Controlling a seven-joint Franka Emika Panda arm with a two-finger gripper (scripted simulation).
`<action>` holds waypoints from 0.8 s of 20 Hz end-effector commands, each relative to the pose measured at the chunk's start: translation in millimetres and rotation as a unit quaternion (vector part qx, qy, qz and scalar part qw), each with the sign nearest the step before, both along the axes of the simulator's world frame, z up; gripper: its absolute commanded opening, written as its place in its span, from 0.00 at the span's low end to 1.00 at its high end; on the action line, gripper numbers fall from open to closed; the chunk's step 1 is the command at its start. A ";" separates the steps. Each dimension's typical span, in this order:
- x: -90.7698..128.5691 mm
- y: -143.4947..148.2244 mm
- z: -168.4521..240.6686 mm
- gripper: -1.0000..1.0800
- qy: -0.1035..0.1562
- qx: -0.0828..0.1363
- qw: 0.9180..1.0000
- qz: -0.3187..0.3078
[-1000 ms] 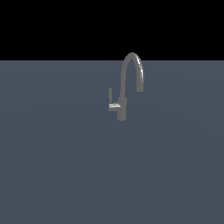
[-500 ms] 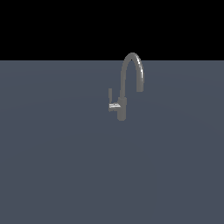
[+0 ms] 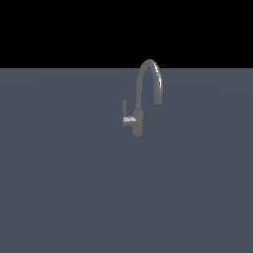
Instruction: Turn on the faucet by rotating a designated handle.
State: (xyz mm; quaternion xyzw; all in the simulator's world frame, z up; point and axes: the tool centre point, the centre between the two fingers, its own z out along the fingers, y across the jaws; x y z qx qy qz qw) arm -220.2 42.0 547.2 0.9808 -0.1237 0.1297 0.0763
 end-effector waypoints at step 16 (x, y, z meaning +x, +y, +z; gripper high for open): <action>73.2 67.7 21.8 0.00 -0.171 -0.071 0.966 -0.179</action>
